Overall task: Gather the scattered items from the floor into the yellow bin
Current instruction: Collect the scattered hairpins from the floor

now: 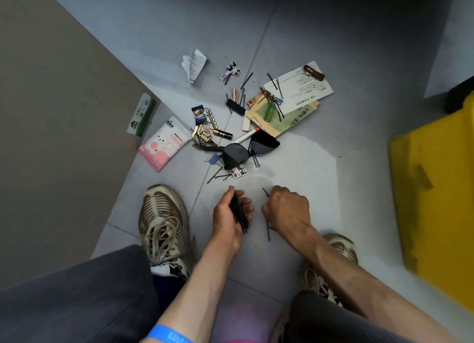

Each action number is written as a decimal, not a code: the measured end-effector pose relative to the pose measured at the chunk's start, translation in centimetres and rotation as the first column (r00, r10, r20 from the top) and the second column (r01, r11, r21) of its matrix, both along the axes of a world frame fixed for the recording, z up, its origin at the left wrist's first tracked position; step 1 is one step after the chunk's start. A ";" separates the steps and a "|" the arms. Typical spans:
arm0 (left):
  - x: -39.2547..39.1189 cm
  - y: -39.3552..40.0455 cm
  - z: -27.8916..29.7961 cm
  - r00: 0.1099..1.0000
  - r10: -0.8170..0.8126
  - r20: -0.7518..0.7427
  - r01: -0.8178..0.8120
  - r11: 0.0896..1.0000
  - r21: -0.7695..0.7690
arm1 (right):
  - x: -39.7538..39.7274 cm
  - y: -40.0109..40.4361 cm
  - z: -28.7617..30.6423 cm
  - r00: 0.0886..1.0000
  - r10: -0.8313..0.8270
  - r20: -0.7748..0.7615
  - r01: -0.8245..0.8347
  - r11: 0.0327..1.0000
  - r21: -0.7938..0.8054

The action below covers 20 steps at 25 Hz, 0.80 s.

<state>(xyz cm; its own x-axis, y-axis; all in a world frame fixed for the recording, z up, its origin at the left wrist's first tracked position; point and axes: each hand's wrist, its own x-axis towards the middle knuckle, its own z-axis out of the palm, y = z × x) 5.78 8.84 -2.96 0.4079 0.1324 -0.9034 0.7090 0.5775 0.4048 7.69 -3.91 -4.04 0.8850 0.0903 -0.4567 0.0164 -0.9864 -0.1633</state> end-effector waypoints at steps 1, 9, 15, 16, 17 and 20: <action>-0.1 -0.3 0.0 1.000 -0.002 0.007 0.002 1.000 -0.001 | 0.7 -0.4 0.2 0.992 -0.108 -0.066 0.112 0.992 0.062; 0.7 -2.8 0.2 0.999 -0.024 0.040 0.031 0.983 -0.182 | -1.9 -2.0 4.0 0.903 -0.347 -0.253 0.428 0.682 0.593; 0.2 -1.4 0.1 0.999 0.030 0.020 -0.028 0.996 -0.086 | -6.3 -3.3 1.9 0.994 0.053 -0.095 -0.061 0.995 -0.076; 0.1 -1.2 0.1 0.999 0.037 0.013 -0.036 0.996 -0.077 | -6.5 -2.3 1.6 0.994 0.066 -0.087 -0.073 0.994 -0.082; -0.1 -1.0 0.1 0.999 0.039 0.006 -0.039 0.997 -0.068 | -6.6 -1.4 1.3 0.994 0.075 -0.081 -0.081 0.994 -0.077; -0.4 -0.7 0.3 1.000 0.029 0.007 -0.029 0.998 -0.058 | -6.4 -0.3 1.2 0.993 0.115 -0.013 -0.116 0.993 -0.036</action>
<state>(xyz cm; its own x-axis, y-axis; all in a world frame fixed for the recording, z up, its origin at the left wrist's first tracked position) 5.38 8.14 -2.68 0.4121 0.0920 -0.9065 0.6882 0.6205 0.3759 1.30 -4.25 -2.85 0.8646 0.1747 -0.4712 0.1291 -0.9834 -0.1277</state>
